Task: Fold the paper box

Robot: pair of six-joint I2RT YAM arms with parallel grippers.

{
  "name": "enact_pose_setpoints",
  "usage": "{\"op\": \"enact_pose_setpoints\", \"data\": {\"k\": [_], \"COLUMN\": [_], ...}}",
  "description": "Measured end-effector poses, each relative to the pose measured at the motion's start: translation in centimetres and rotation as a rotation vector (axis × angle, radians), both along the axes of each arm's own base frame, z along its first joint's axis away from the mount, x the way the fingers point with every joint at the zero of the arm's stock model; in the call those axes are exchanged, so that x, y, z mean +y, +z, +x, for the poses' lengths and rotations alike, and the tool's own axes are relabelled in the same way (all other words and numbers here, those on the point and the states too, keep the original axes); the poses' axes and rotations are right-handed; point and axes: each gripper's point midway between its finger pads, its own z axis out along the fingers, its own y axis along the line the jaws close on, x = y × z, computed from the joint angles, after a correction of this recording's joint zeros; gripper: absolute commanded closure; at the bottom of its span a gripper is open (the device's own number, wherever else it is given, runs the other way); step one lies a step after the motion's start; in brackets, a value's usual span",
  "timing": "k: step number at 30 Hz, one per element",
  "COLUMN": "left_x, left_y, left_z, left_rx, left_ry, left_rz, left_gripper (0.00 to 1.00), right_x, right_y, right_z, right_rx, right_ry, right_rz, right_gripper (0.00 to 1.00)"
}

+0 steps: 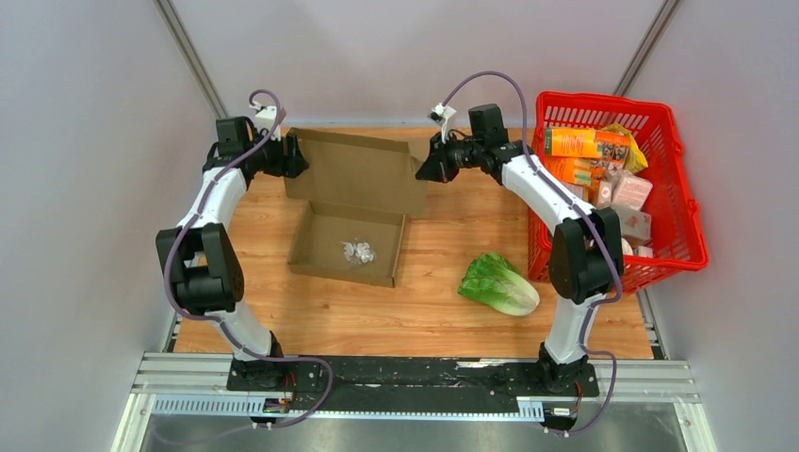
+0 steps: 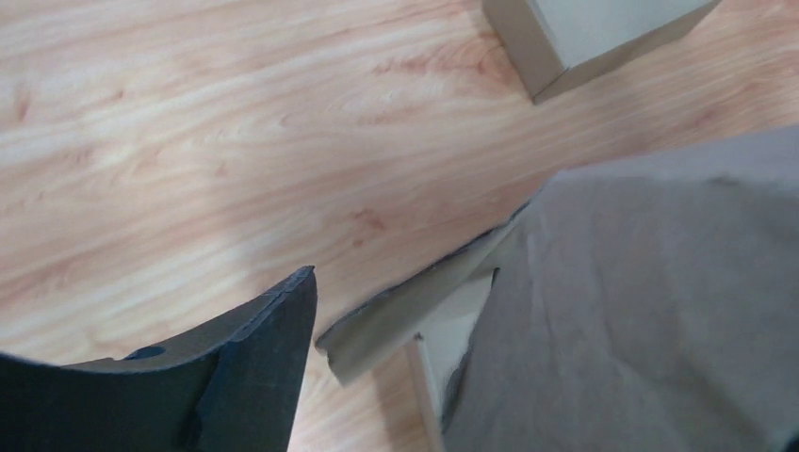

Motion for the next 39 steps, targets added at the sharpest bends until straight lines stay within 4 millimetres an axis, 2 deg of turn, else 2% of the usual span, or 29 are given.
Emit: {"op": "enact_pose_setpoints", "data": {"k": [2, 3, 7, 8, 9, 12, 14, 20, 26, 28, 33, 37, 39], "left_x": [-0.5, -0.8, -1.2, -1.1, -1.1, -1.3, -1.5, -1.3, -1.9, -2.1, -1.7, -1.3, -1.4], "left_y": [0.5, 0.6, 0.1, -0.4, -0.9, -1.7, -1.4, 1.1, 1.9, 1.7, 0.3, -1.8, -2.1], "left_z": [0.9, 1.1, 0.5, 0.0, -0.8, -3.2, -4.2, -5.2, -6.4, -6.3, -6.3, -7.8, -8.5], "left_rx": [-0.009, -0.012, -0.01, -0.002, 0.012, 0.037, 0.039, -0.055, -0.129, -0.141, -0.16, -0.185, -0.207], "left_ry": [-0.042, -0.056, -0.05, -0.034, -0.012, 0.063, 0.116, 0.297, 0.423, 0.46, 0.54, 0.577, 0.577], "left_rz": [-0.027, -0.04, -0.07, -0.075, -0.083, -0.103, -0.106, -0.115, -0.136, -0.16, -0.21, -0.212, -0.217], "left_gripper": [0.38, 0.44, 0.63, 0.66, 0.79, 0.96, 0.97, 1.0, 1.0, 1.0, 1.0, 1.0, 1.0], "right_x": [0.1, 0.1, -0.1, 0.0, 0.0, 0.2, 0.9, 2.3, 2.5, 2.5, 4.1, 5.0, 4.7], "right_y": [-0.2, -0.2, -0.4, -0.4, -0.5, -0.4, -0.1, 1.3, 2.0, 2.2, 2.7, 0.9, -0.3], "right_z": [0.1, 0.2, 0.4, 0.5, 0.7, 0.8, 0.6, 0.1, -0.6, -0.7, -1.7, -3.3, -4.0], "right_rx": [0.005, 0.006, 0.012, 0.012, 0.009, 0.005, 0.007, 0.014, 0.028, 0.002, -0.086, -0.135, -0.179], "right_ry": [0.001, 0.001, -0.019, -0.034, -0.05, -0.118, -0.17, -0.401, -0.644, -0.717, -0.839, -0.882, -0.914], "right_rz": [0.0, -0.001, -0.007, -0.008, -0.009, -0.02, -0.027, -0.032, -0.017, -0.017, 0.004, 0.006, 0.015], "right_gripper": [1.0, 1.0, 1.0, 1.0, 1.0, 1.0, 1.0, 1.0, 1.0, 1.0, 1.0, 1.0, 1.0]}}
